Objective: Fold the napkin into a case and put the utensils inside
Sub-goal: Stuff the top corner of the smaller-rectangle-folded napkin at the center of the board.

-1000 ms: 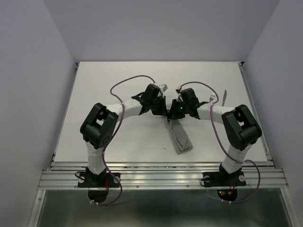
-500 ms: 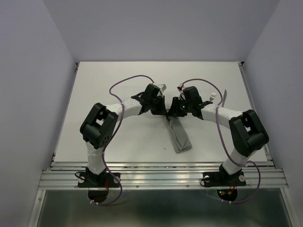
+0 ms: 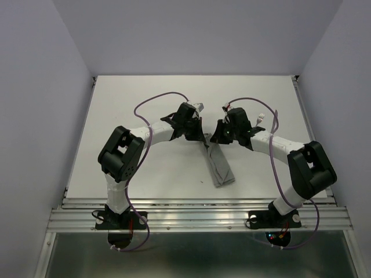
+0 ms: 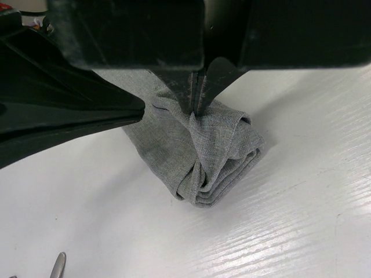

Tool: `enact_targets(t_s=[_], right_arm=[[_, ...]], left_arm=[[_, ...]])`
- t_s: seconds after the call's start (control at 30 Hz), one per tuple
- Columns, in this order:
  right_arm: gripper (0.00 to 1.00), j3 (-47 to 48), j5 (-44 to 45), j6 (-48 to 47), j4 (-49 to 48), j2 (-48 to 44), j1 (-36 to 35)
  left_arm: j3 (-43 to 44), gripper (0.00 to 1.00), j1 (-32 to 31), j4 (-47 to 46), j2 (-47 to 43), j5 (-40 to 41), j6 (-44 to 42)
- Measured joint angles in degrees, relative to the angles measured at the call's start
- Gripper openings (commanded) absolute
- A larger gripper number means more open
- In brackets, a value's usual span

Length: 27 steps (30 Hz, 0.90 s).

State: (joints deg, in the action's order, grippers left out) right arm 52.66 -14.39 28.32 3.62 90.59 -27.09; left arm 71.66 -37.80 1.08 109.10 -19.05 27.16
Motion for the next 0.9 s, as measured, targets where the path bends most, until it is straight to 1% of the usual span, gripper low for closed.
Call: enact_targets(t_s=[0.2,0.33,0.57,0.9], right_arm=[[0.05,-0.50,0.24,1.14,-0.33,3.21,0.00],[0.02,-0.79,-1.42,1.57,-1.25,5.42,0.00],[0.02,-0.68,-5.49,1.97,-4.11,9.18,0.00],[0.01,2.91,-8.02,3.08,-5.66,13.81,0.00]], left_arm=[[0.00,0.00,0.00,0.00,0.00,0.00,-0.02],[0.00,0.00,0.00,0.02,0.02,-0.07,-0.02],[0.00,0.00,0.00,0.04,0.44,-0.52,-0.02],[0.00,0.00,0.02,0.11,0.66,-0.61,-0.07]])
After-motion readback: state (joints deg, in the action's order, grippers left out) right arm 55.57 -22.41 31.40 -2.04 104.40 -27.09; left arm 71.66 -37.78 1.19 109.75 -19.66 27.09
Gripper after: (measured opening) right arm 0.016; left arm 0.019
